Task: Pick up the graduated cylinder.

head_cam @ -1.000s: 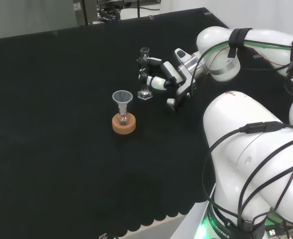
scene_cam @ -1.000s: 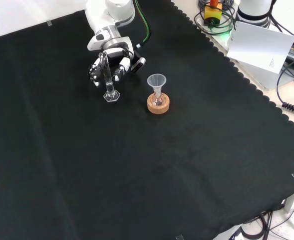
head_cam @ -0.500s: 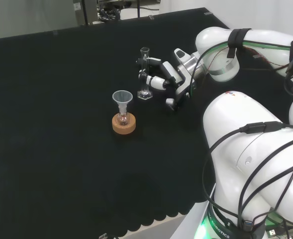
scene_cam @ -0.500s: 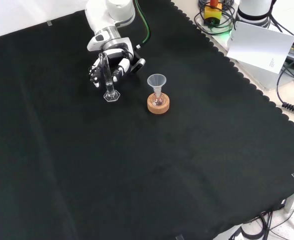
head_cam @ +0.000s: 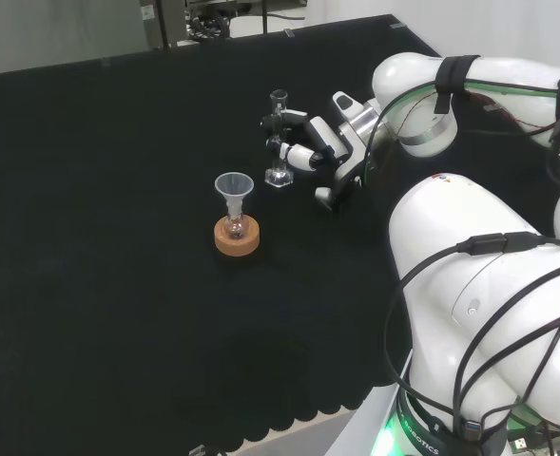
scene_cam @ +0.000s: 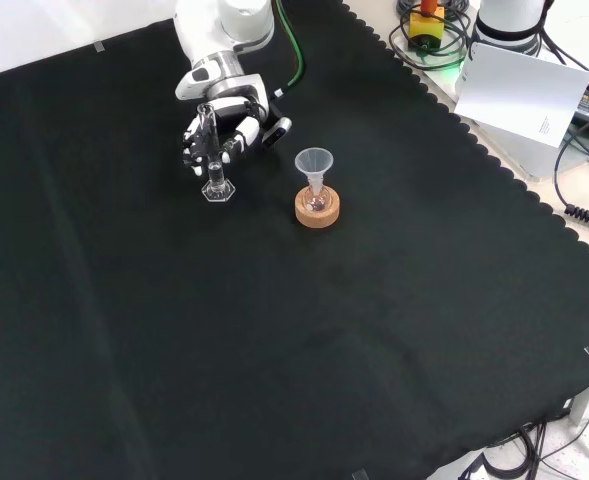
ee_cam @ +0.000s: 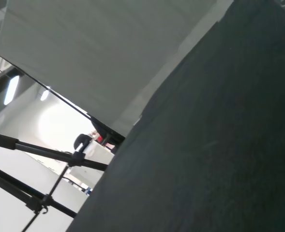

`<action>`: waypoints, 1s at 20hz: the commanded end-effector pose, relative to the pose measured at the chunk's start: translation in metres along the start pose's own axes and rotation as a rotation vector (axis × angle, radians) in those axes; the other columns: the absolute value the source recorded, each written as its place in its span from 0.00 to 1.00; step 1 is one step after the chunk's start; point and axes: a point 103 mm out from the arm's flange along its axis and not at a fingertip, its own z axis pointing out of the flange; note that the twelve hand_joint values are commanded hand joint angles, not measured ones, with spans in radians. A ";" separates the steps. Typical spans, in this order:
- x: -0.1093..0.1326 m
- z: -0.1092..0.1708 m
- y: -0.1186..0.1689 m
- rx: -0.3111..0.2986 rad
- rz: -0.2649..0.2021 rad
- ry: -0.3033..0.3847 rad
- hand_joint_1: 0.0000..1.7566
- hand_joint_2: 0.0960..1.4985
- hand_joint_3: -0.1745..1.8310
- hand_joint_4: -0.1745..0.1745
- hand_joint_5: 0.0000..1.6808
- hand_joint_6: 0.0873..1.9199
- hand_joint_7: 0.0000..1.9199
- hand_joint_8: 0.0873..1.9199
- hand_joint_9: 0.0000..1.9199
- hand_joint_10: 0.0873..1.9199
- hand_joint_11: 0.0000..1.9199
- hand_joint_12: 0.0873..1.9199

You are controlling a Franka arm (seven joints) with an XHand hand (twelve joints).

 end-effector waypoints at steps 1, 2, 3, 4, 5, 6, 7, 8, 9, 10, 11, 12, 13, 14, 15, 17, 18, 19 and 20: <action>0.004 -0.008 0.001 0.022 0.001 -0.085 0.62 0.88 0.00 0.55 0.46 0.30 0.37 0.34 0.53 0.14 0.46 0.50; 0.005 -0.010 0.002 0.033 0.001 -0.101 0.63 0.88 0.00 0.53 0.46 0.30 0.38 0.34 0.53 0.14 0.47 0.49; 0.006 -0.013 0.002 0.044 0.002 -0.113 0.63 0.88 0.00 0.51 0.46 0.30 0.39 0.34 0.54 0.13 0.47 0.49; 0.007 -0.015 0.003 0.056 0.002 -0.125 0.63 0.88 0.00 0.50 0.46 0.30 0.39 0.34 0.55 0.13 0.48 0.48; 0.009 -0.018 0.003 0.067 0.000 -0.139 0.64 0.88 0.00 0.49 0.46 0.30 0.40 0.34 0.55 0.13 0.48 0.48; 0.011 -0.021 0.004 0.078 -0.002 -0.155 0.64 0.87 0.00 0.49 0.46 0.30 0.40 0.34 0.55 0.13 0.49 0.48; 0.012 -0.023 0.004 0.091 -0.003 -0.167 0.64 0.87 0.00 0.49 0.46 0.30 0.40 0.34 0.55 0.13 0.49 0.48; 0.015 -0.027 0.005 0.104 -0.004 -0.180 0.64 0.87 0.00 0.49 0.46 0.30 0.40 0.34 0.56 0.13 0.49 0.48; 0.017 -0.030 0.006 0.119 -0.003 -0.192 0.64 0.87 0.00 0.49 0.46 0.31 0.41 0.34 0.56 0.13 0.49 0.48; 0.019 -0.034 0.006 0.128 -0.002 -0.203 0.64 0.87 0.00 0.49 0.47 0.31 0.41 0.34 0.56 0.13 0.50 0.48; 0.021 -0.037 0.005 0.140 0.001 -0.214 0.65 0.87 0.00 0.49 0.47 0.30 0.41 0.34 0.56 0.12 0.50 0.48; 0.024 -0.040 0.005 0.151 0.005 -0.228 0.65 0.87 0.00 0.49 0.47 0.30 0.42 0.33 0.57 0.12 0.51 0.47; 0.027 -0.043 0.004 0.167 0.012 -0.248 0.65 0.87 0.00 0.49 0.48 0.29 0.43 0.33 0.57 0.11 0.51 0.47; 0.031 -0.047 0.002 0.176 0.019 -0.266 0.65 0.87 0.00 0.49 0.49 0.28 0.44 0.32 0.58 0.10 0.52 0.46; 0.034 -0.050 0.000 0.193 0.028 -0.280 0.65 0.87 0.00 0.50 0.51 0.27 0.45 0.30 0.60 0.09 0.53 0.45; 0.043 -0.056 -0.005 0.220 0.040 -0.313 0.66 0.86 0.00 0.50 0.53 0.25 0.48 0.28 0.62 0.07 0.54 0.45; 0.049 -0.060 -0.009 0.226 0.049 -0.331 0.66 0.86 0.00 0.51 0.54 0.24 0.49 0.27 0.62 0.07 0.54 0.44; 0.054 -0.063 -0.013 0.234 0.058 -0.352 0.66 0.86 0.00 0.51 0.55 0.24 0.49 0.26 0.63 0.06 0.54 0.44; 0.060 -0.066 -0.017 0.245 0.064 -0.371 0.67 0.86 0.00 0.52 0.55 0.23 0.50 0.26 0.64 0.06 0.55 0.44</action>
